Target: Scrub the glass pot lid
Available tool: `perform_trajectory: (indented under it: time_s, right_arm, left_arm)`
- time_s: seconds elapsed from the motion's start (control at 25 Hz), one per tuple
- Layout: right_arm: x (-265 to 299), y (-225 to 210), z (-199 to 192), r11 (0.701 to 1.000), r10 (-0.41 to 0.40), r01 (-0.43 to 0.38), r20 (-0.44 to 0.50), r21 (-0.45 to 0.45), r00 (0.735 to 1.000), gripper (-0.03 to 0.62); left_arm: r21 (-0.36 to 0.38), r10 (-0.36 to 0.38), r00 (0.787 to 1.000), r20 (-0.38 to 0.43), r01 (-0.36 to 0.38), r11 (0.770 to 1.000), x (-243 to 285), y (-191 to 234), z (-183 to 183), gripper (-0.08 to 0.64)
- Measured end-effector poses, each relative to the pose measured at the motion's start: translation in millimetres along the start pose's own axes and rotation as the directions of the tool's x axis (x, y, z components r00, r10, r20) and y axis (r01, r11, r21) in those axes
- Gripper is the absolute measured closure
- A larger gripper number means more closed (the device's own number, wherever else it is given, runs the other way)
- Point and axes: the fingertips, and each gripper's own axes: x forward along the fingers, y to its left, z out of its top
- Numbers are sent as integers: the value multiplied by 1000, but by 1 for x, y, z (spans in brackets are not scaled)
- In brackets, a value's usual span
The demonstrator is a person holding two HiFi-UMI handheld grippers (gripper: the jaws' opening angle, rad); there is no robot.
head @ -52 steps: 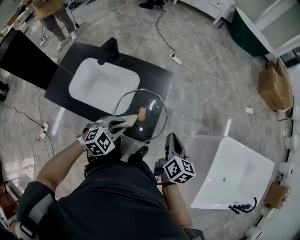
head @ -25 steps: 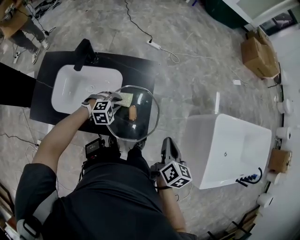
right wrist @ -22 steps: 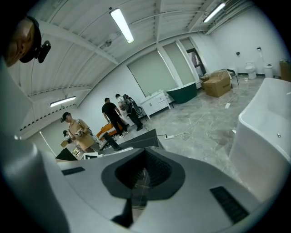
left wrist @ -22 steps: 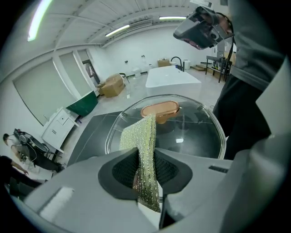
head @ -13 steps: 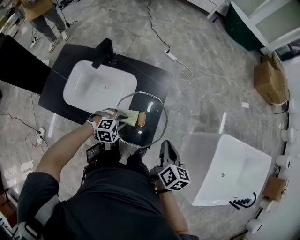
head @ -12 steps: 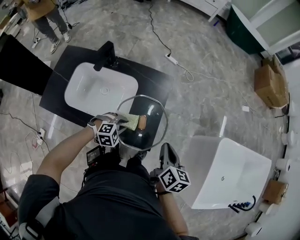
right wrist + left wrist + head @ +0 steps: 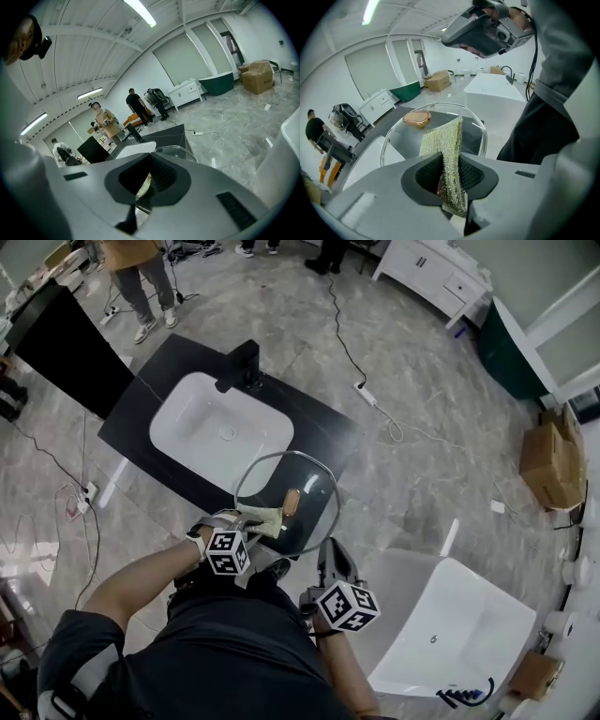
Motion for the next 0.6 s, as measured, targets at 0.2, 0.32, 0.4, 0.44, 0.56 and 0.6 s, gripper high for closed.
perform_trajectory:
  time_s: [0.2,0.32,0.4,0.44,0.56,0.6]
  right_arm:
    - [-9,-12,1,1000,17,-17,-20,-10,1000,586]
    - [-11,-21,6,1000,20,-20,-14,-6,1000,586]
    - [-10,-24,8,1000,16,-16,2,4,1000,586]
    - [-14,-27,6,1000,9,-9,5,12,1000,586]
    - [-27,-38,-4,999,-19,19,-4,36,1000,586]
    - [-29,-40,-6,999,-27,27,-5,45,1000,586]
  left_arm:
    - [-6,9,1000,3,-9,1000,8,-38,24,488]
    - [28,-33,999,-1,33,999,18,-55,37,488]
    - [55,-59,998,-2,59,997,23,-58,44,488]
    - [64,-75,997,0,75,995,24,-63,48,488]
    - [81,-118,993,11,117,990,26,-82,59,488]
    - [91,-122,992,16,120,989,24,-84,62,488]
